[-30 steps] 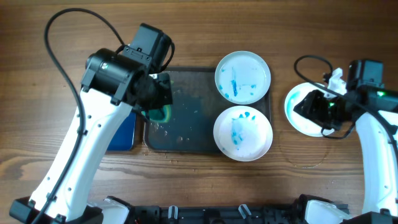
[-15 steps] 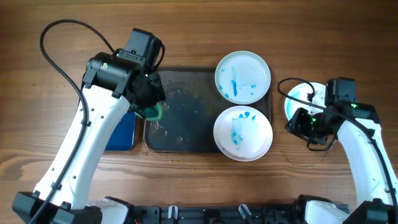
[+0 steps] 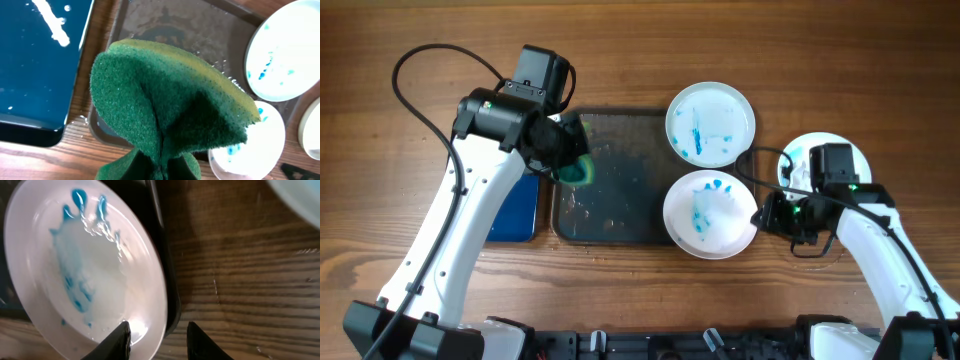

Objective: Clean dirty plates on tray and stack at the side
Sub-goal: 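Grasp the lower-right plate with the right gripper and drag it to tray center, then scrub the centered plate with the sponge in the left gripper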

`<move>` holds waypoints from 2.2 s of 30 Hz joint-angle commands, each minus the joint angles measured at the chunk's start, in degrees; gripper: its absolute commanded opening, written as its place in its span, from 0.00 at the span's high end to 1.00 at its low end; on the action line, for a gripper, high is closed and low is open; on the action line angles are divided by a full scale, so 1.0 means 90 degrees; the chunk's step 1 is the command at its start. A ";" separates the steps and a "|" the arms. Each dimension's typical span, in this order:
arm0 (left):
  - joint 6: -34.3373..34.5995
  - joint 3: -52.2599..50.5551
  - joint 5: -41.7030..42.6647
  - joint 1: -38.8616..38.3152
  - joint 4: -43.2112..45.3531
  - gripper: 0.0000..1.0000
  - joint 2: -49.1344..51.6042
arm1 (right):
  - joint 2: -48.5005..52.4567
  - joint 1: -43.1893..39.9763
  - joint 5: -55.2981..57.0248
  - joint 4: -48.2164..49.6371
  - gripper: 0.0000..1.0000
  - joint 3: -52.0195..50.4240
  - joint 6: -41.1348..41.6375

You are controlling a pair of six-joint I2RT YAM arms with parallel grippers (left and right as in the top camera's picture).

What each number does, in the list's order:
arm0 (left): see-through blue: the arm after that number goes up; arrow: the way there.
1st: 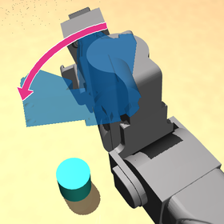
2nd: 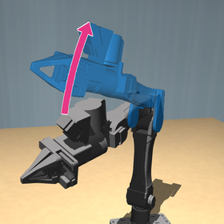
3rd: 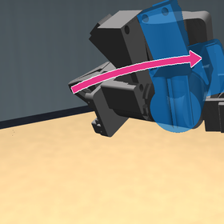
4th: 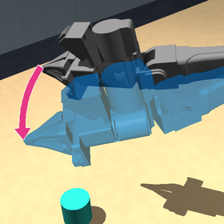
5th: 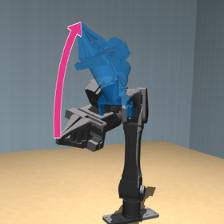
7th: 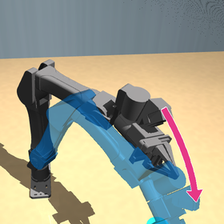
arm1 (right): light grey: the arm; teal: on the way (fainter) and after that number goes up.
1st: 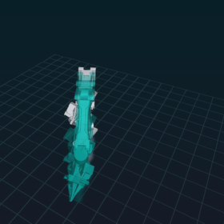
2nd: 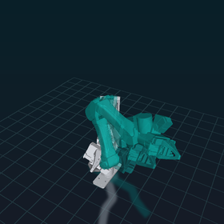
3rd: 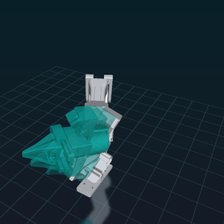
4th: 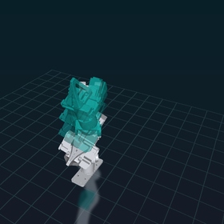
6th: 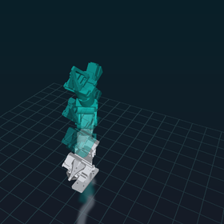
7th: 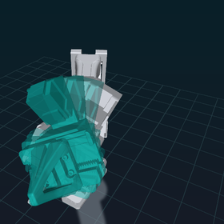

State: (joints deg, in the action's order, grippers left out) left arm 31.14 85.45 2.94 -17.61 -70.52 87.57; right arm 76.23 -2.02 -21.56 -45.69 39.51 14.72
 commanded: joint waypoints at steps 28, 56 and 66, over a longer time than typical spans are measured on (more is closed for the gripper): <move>-0.0095 -0.0010 0.0170 0.0029 0.0177 0.96 0.0083 | 0.0066 0.1236 0.0682 0.0993 0.96 -0.0279 0.1222; -0.0095 -0.0010 0.0170 0.0029 0.0177 0.96 0.0216 | 0.3016 0.3864 0.2569 -0.0874 0.76 0.4133 0.1596; -0.0097 -0.0010 0.0168 0.0029 0.0231 0.96 0.0702 | 0.3840 0.3111 0.1530 -0.0663 0.71 0.3988 0.0427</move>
State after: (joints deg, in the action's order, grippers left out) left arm 31.14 85.45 3.60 -17.61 -69.10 93.34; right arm 106.85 25.52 -2.55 -52.80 76.16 22.57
